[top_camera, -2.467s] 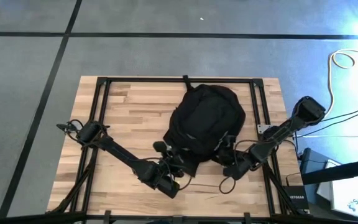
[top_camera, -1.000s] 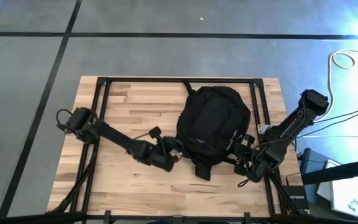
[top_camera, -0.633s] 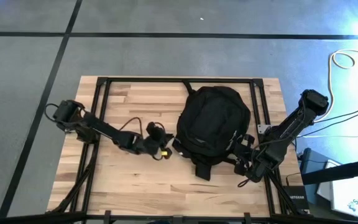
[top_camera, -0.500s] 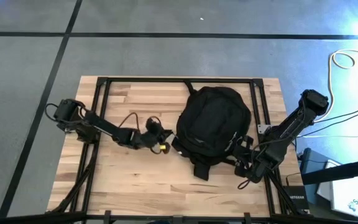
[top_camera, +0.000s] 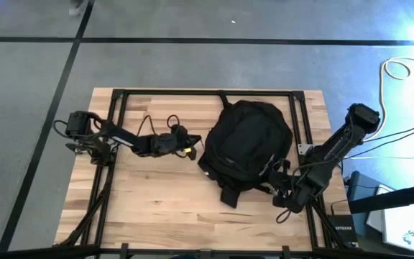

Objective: Unpack backpack
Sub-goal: Open the black backpack

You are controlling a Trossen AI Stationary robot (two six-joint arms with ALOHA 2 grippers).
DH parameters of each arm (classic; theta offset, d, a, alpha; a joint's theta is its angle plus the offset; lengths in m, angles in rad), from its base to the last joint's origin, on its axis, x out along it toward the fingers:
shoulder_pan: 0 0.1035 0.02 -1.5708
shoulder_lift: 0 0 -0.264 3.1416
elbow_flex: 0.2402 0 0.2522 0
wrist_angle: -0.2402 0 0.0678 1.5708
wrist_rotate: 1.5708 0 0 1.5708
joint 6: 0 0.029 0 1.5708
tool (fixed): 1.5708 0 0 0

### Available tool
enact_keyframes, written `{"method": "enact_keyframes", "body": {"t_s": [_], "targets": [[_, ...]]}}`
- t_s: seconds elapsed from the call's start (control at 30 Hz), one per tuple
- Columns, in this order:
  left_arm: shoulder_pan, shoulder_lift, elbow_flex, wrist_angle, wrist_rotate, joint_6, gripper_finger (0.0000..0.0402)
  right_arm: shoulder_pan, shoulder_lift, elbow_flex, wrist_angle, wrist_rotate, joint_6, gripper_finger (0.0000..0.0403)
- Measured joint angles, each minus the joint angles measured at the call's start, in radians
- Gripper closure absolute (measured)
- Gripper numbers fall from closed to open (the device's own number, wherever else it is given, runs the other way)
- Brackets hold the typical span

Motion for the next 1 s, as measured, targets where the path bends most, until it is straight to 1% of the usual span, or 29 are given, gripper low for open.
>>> {"method": "enact_keyframes", "body": {"t_s": [0.17,0.3,0.37,0.47,0.57,0.63,0.73,0.8,0.87,0.93,1.0], "targets": [[0.056,0.043,0.0,0.072,0.094,0.019,0.0401,0.003,-0.009,0.001,0.053,0.011,-0.032,0.0363],[0.101,0.068,0.0,0.109,0.185,0.026,0.0401,0.004,-0.016,0.001,0.052,-0.023,-0.052,0.0322],[0.109,0.07,0.0,0.114,0.203,0.018,0.0401,0.004,-0.023,0.001,0.051,-0.027,-0.07,0.03],[0.104,0.071,0.0,0.113,0.204,0.016,0.0401,0.003,-0.051,0.004,0.057,-0.024,-0.132,0.0268],[0.097,0.071,0.0,0.114,0.204,0.019,0.0401,0.004,-0.089,0.052,0.063,0.021,-0.204,0.0244],[0.097,0.071,0.0,0.116,0.204,0.019,0.0401,0.004,-0.107,0.097,0.065,0.052,-0.288,0.0232],[0.097,0.071,0.0,0.129,0.204,0.019,0.0401,0.001,-0.112,0.154,0.095,0.138,-0.422,0.022],[0.097,0.071,0.0,0.143,0.204,0.019,0.0401,-0.026,-0.102,0.172,0.173,0.221,-0.527,0.0217],[0.097,0.071,0.0,0.157,0.204,0.02,0.0401,-0.086,-0.078,0.176,0.275,0.261,-0.632,0.0216],[0.097,0.071,0.0,0.166,0.204,0.02,0.0401,-0.163,-0.053,0.176,0.374,0.258,-0.686,0.0216],[0.096,0.071,0.0,0.165,0.204,0.02,0.0401,-0.241,-0.037,0.176,0.433,0.219,-0.709,0.0216]]}}
